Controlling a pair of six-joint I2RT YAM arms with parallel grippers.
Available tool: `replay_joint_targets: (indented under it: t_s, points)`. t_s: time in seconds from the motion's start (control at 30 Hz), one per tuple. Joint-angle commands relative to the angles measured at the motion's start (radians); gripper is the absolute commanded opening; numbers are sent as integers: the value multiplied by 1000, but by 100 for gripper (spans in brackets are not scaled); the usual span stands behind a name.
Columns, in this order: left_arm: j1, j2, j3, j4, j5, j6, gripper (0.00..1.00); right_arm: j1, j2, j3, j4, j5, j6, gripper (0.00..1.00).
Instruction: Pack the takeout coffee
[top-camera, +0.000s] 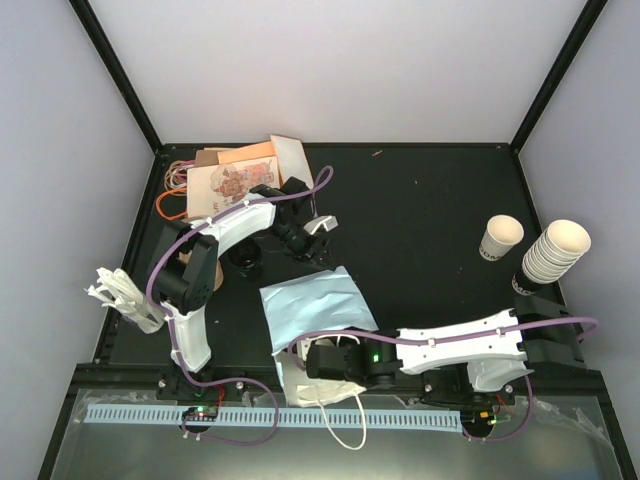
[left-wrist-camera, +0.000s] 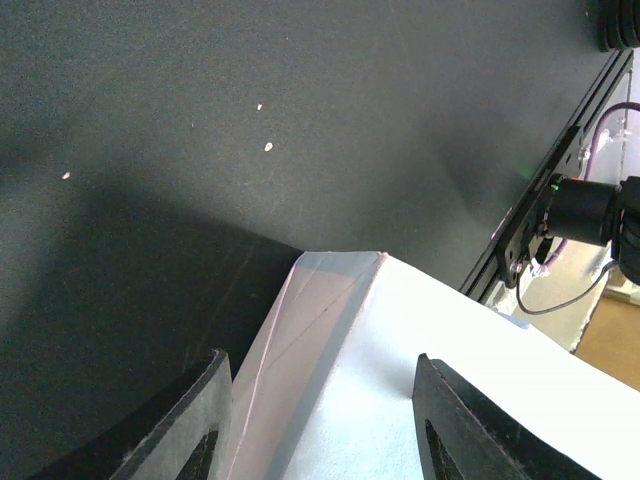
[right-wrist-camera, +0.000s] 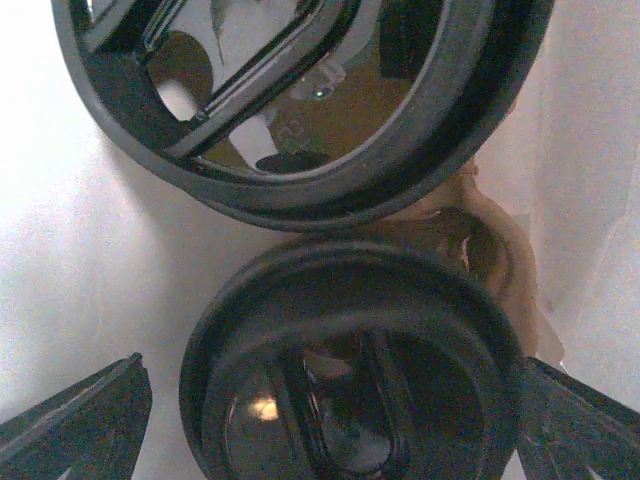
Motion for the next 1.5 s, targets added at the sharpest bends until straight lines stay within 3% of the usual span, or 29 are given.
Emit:
replay_joint_targets:
  t_s: [0.0,0.3,0.47,0.67,1.07,1.47]
  points:
    - [-7,14,-4,-21,32,14,52,-17,-11,17,6,-33,-18,98]
    - [-6,10,-6,-20,33,11,51,-24,-7,13,15,-31,-35,95]
    - [-6,10,-8,-20,34,11,51,-24,8,30,-33,-25,-21,82]
    - [-9,9,-21,-18,42,12,50,-25,27,24,-33,14,-10,80]
    - [-9,7,-60,-5,60,0,50,-24,18,-4,24,93,-46,63]
    - [-9,45,-41,-24,102,-6,49,-27,-12,-20,114,218,-65,61]
